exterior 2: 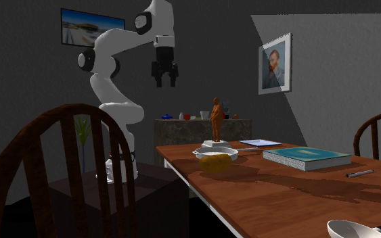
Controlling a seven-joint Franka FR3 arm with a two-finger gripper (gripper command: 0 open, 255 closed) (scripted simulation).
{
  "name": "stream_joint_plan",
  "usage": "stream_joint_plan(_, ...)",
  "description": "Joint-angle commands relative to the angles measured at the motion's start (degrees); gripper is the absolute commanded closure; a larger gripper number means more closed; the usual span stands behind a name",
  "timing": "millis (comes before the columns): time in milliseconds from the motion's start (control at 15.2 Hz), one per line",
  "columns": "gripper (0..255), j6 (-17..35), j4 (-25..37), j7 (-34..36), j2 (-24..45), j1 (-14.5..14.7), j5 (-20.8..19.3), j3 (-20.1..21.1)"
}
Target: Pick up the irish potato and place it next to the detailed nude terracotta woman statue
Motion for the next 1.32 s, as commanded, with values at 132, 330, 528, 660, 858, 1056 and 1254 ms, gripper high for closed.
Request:
stream_joint_plan(132,0,4.2,-2.2,-3.5,1.7,1.1,-1.0,-0.4)
stream_joint_plan(330,0,10.6,-4.8,-8.7,4.8,2.7,-2.4,-1.1)
stream_joint_plan(528,0,17.1,-6.8,-13.6,8.6,4.2,-3.6,-1.7)
stream_joint_plan(660,0,21.4,-7.7,-16.9,11.6,5.3,-4.2,-2.0)
stream_joint_plan(858,0,27.9,-8.5,-21.5,16.5,6.8,-5.0,-2.5)
stream_joint_plan(1056,0,34.3,-8.6,-26.1,21.9,8.3,-5.6,-2.9)
stream_joint_plan(1254,0,40.4,-8.1,-30.5,27.7,9.8,-6.0,-3.1)
